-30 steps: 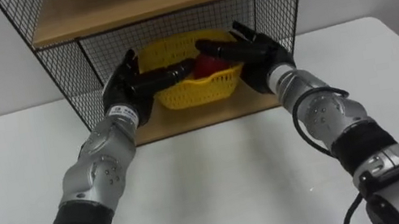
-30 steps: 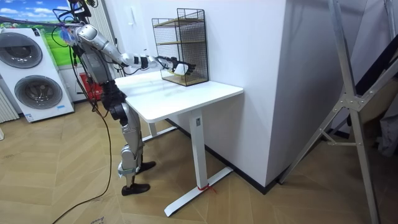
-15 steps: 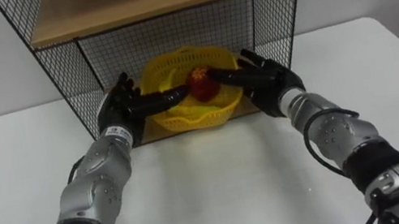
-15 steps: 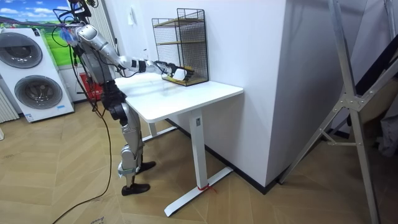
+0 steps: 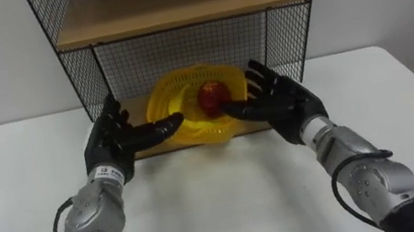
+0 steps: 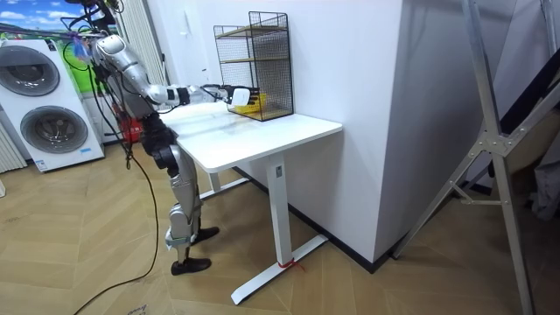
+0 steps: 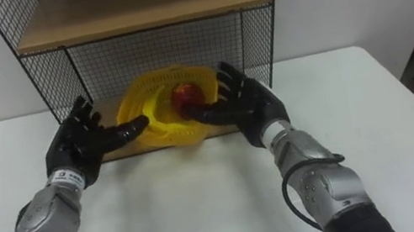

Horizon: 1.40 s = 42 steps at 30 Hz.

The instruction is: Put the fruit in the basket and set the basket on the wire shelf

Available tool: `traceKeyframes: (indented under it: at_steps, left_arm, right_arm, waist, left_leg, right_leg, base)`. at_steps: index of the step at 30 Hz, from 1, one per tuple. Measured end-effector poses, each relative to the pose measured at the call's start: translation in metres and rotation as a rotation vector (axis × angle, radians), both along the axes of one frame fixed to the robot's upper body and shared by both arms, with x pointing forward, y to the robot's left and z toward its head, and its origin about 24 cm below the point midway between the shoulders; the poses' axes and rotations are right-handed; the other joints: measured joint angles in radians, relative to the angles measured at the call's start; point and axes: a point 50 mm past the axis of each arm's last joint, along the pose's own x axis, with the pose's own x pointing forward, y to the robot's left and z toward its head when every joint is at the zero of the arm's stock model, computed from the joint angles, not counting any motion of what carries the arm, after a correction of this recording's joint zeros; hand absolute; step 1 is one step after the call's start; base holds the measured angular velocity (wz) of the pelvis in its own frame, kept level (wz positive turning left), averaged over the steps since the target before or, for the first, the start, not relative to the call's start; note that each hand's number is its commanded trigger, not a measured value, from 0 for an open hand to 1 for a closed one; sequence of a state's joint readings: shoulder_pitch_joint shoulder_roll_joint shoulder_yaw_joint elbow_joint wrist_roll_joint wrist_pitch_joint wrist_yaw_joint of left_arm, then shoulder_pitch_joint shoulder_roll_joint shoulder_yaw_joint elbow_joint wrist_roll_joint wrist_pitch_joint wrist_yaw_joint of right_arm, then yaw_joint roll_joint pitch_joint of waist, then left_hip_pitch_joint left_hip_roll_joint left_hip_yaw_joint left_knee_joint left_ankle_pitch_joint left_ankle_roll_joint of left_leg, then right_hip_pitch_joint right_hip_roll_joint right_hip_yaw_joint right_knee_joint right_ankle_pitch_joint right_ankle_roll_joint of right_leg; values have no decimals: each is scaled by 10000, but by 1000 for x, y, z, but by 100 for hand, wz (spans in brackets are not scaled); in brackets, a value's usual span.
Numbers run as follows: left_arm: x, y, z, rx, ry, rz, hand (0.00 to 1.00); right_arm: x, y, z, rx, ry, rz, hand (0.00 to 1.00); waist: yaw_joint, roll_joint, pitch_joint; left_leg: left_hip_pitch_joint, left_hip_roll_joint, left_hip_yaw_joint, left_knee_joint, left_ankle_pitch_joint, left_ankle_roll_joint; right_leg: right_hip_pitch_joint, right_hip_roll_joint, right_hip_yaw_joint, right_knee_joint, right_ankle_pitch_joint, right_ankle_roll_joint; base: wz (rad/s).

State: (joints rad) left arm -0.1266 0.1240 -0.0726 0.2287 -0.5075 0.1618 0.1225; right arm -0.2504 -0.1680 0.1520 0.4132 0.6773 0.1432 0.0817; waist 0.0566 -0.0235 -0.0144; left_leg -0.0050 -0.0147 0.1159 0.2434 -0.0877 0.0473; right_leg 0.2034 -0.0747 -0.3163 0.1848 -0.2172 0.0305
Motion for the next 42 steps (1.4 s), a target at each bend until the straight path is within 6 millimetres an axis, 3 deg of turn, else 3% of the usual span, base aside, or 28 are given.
traceKeyframes:
  at_steps: [4,6,7,8,9,14,22,25,27,34,37,39,42]
  left_arm:
    - [0,2,14,69,-612,-34,0]
    - [-1,5,19,37,-869,-16,0]
    - [-2,8,21,-23,-992,-14,0]
    - [-2,9,22,-55,-1078,-86,0]
    - [-3,9,23,-102,-1126,-137,0]
    - [-8,8,29,-196,-1587,-485,0]
    - [-27,17,39,202,-2613,-451,0]
    - [-42,24,38,443,-2749,-173,0]
    - [-55,26,42,597,-3153,3,0]
    - [-67,32,53,842,-4197,408,0]
    - [-70,32,59,1256,-4610,405,0]
    - [-76,32,65,1449,-5068,469,0]
    - [-82,32,65,1932,-5173,485,0]
  right_arm:
    - [2,0,8,149,-386,63,0]
    - [1,-2,13,212,-637,56,0]
    - [-1,-3,17,215,-862,95,0]
    - [-4,-7,21,174,-1108,139,0]
    - [-9,-11,23,130,-1230,111,0]
    - [-18,-19,23,-402,-1392,17,0]
    - [-33,-21,51,-1583,-3179,177,0]
    - [-44,-25,52,-1720,-3653,-142,0]
    - [-54,-33,47,-1816,-3679,-729,0]
    - [-80,-41,41,-2274,-3652,-1428,0]
    - [-83,-44,51,-2964,-4198,-1730,0]
    - [-83,-45,61,-3532,-4736,-2077,0]
    - [-84,-45,68,-4068,-5323,-2400,0]
  waist:
    - [8,10,37]
    - [-2,5,48]
    - [-9,15,91]
    - [-1,56,202]
    - [29,101,237]
    - [-33,88,213]
    - [-239,160,138]
    - [-252,199,78]
    - [-285,200,-13]
    - [-266,209,31]
    - [-317,248,84]
    - [-478,176,146]
    - [-534,127,177]
  left_leg:
    - [-12,-33,-69,-40,15,20]
    - [-1,-48,-70,-47,34,47]
    - [-9,-57,-77,-57,41,38]
    - [-20,-57,-77,-68,46,32]
    - [-52,-59,-79,-89,50,27]
    - [-113,-57,-58,-89,49,26]
    - [-127,-12,78,-53,51,23]
    - [-35,25,187,-69,49,18]
    - [-29,35,183,-67,40,5]
    - [-66,26,167,-53,-43,-53]
    - [-213,16,164,-55,-41,-54]
    - [-351,14,187,-32,-37,-56]
    - [-375,18,198,-16,-39,-61]
  right_leg:
    - [46,12,-42,-110,16,4]
    - [59,13,-54,-166,102,-112]
    - [50,0,-75,-162,102,-120]
    - [35,-1,-74,-164,100,-122]
    - [-10,-5,-45,-162,99,-123]
    - [-113,-80,-57,-120,59,-129]
    - [-110,-39,34,-136,84,-145]
    - [-87,26,143,-132,90,-152]
    - [-93,14,145,-127,66,-118]
    - [-222,-75,156,49,-106,-18]
    - [-360,-18,141,54,-92,-37]
    - [-475,11,128,46,-51,-106]
    - [-481,22,124,24,-50,-108]
  base:
    - [4]
    - [2]
    - [4]
    - [0]
    - [0]
    - [-2]
    - [-1]
    - [-12]
    - [0]
    - [0]
    - [1]
    - [4]
    - [1]
